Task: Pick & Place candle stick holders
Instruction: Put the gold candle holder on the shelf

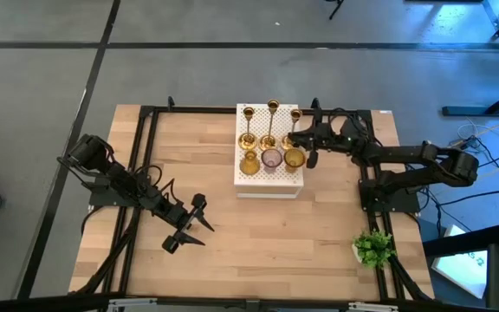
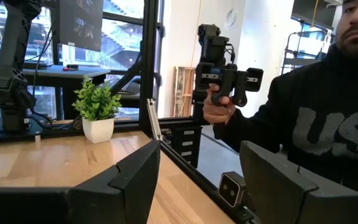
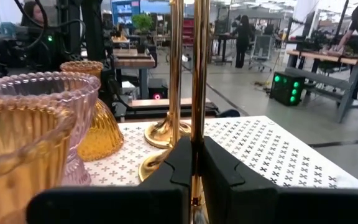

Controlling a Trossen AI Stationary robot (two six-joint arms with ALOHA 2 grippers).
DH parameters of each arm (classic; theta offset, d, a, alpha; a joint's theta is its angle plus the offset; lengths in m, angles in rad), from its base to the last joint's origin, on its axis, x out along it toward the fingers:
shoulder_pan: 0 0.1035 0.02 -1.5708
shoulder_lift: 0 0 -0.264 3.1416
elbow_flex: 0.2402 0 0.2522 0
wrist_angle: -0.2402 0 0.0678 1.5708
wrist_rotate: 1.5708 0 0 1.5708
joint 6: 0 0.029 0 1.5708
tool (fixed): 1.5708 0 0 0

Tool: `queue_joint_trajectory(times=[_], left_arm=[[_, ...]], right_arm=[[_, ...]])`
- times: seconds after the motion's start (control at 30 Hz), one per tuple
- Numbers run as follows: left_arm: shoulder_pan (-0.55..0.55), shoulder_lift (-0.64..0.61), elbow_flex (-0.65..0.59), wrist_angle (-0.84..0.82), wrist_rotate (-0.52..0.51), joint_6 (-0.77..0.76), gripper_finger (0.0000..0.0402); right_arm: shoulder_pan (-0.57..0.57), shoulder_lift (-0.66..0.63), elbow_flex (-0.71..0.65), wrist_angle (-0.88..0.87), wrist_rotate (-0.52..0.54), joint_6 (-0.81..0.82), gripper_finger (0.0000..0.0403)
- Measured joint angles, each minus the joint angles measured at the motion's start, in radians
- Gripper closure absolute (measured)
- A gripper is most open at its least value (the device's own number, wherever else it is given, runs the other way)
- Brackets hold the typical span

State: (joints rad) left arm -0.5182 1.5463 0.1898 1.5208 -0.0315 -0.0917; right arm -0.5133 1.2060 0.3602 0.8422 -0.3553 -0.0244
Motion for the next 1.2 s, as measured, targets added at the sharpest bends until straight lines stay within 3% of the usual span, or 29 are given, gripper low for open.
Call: queue_joint_trajectory(times=[0.9,1.2], left_arm=[[0.004,0.000,0.000,0.001,-0.003,0.000,0.0184],[0.003,0.000,0.000,0.001,-0.003,0.000,0.0184]], right_arm=[[0.012,0.001,-0.027,0.100,-0.018,0.036,0.0389],[0.013,0.061,-0.027,0.124,-0.014,0.040,0.0389]])
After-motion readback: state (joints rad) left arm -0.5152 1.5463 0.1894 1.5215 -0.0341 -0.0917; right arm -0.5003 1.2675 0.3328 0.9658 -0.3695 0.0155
